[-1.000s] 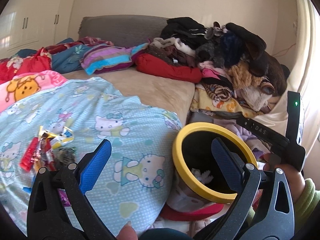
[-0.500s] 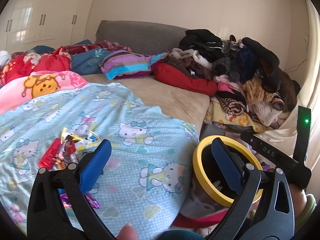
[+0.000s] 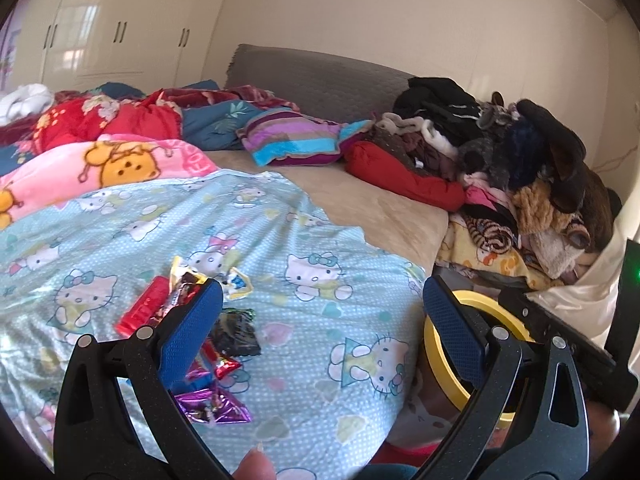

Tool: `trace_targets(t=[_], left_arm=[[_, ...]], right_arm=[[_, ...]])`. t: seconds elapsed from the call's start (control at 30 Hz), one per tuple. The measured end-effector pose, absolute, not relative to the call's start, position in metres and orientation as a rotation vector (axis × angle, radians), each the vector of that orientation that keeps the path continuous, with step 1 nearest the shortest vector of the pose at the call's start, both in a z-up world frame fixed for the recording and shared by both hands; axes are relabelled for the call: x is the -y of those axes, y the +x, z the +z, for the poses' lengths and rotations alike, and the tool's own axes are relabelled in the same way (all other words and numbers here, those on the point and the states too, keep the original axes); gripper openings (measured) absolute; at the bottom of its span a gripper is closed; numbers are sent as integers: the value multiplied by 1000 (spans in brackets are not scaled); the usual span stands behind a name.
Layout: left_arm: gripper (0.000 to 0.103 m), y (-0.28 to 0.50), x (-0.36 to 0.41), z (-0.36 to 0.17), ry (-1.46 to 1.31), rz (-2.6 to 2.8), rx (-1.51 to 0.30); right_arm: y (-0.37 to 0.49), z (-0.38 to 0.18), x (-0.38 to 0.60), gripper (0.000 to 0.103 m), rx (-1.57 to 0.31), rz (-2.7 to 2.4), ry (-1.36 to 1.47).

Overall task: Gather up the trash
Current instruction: 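Move both tools back toward the candy wrappers and red bottle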

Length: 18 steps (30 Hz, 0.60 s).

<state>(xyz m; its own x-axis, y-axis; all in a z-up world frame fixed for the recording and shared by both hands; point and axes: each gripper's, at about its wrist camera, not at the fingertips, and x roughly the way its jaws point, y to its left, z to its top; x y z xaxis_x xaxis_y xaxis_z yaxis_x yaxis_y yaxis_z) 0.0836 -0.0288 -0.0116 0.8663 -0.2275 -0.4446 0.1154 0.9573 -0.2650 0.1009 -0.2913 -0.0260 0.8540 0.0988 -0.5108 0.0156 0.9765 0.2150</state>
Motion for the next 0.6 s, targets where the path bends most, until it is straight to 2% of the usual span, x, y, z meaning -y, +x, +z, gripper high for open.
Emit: trace_targets(t=[0.6], left_arm=[[92, 85, -27, -18, -289, -68, -482]], right_arm=[[86, -21, 214, 75, -557, 244, 128]])
